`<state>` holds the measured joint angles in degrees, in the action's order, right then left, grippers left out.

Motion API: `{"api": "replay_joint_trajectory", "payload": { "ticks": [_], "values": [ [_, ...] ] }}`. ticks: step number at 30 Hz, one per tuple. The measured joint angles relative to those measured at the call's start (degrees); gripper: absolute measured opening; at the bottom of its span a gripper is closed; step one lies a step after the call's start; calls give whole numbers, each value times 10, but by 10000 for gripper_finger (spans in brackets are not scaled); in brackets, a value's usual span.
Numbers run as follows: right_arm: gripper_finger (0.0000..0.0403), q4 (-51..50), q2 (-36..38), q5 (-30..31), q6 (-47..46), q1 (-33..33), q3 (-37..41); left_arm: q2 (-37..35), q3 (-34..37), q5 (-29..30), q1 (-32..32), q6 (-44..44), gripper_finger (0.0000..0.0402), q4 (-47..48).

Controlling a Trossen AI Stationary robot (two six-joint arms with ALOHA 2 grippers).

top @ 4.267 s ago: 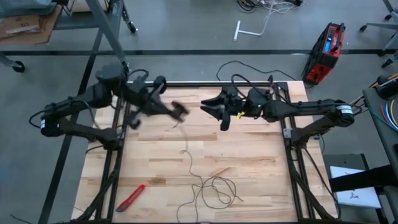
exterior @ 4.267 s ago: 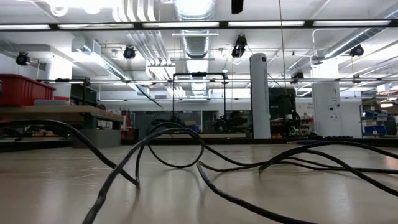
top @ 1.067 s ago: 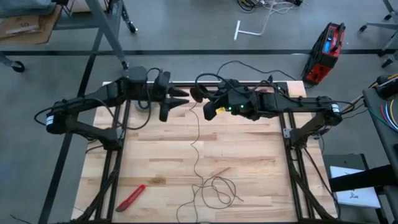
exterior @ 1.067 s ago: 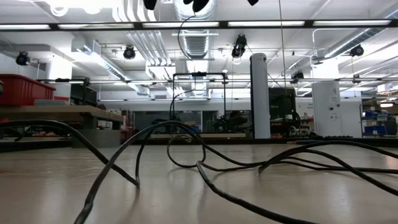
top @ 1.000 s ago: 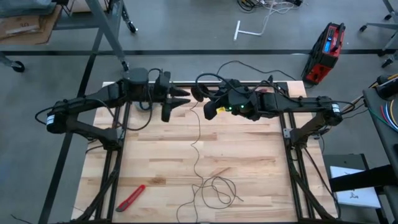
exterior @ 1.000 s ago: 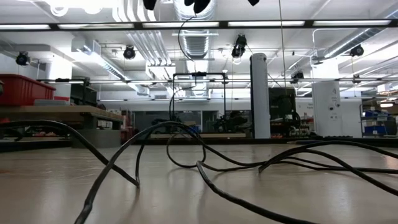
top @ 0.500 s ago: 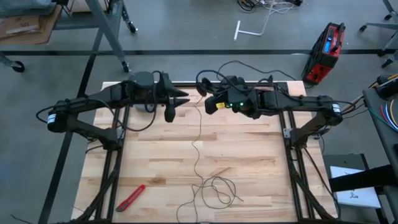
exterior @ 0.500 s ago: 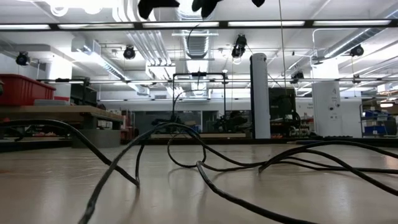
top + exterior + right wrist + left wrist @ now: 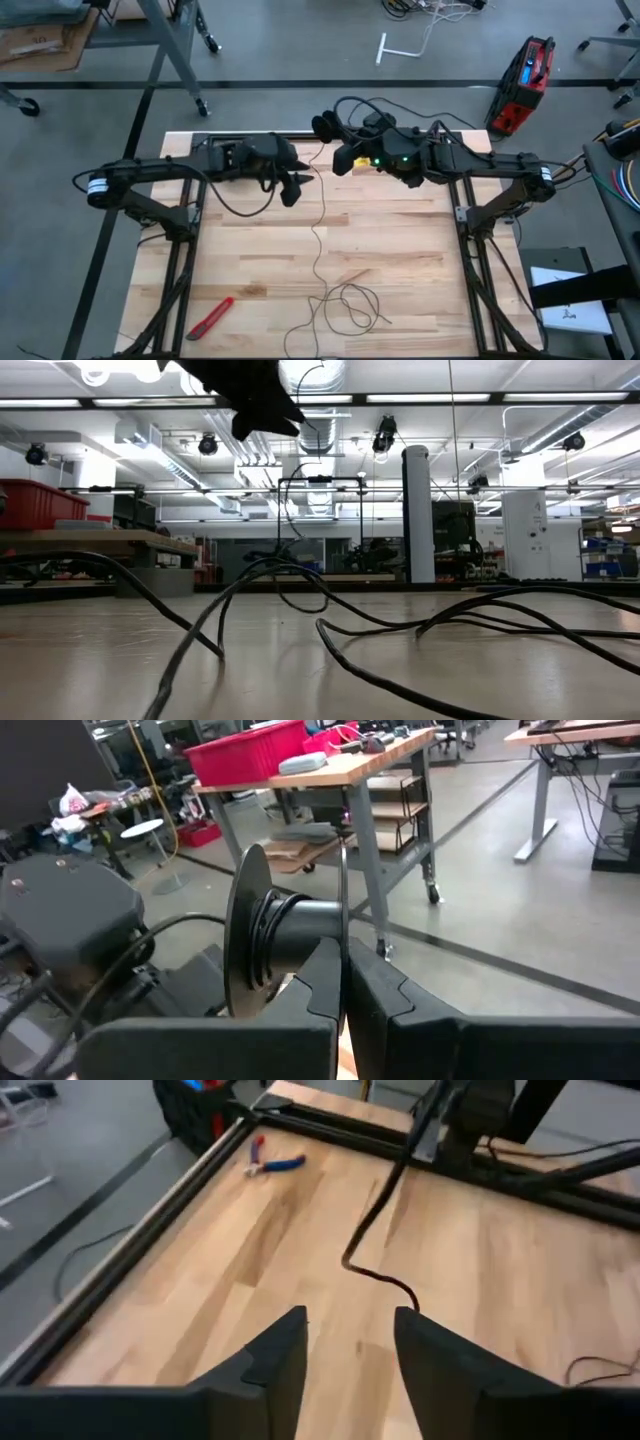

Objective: Coil cords
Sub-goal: Coil the black wire on the black spool

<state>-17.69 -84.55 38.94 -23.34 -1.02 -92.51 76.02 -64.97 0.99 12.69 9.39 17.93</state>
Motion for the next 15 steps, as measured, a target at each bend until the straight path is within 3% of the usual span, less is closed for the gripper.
{"api": "replay_joint_trajectory", "payload": {
  "ticks": [7,10,12,15],
  "values": [
    [0,7,2,-1,2,0,0,7,38,0,1,30,197,-165],
    [0,27,2,-1,16,0,0,18,44,-1,2,52,200,-189],
    [0,37,5,-1,23,0,0,25,45,-8,1,53,184,-186],
    [0,37,11,1,31,-1,0,28,45,-43,-8,53,106,-198]
  ]
}}
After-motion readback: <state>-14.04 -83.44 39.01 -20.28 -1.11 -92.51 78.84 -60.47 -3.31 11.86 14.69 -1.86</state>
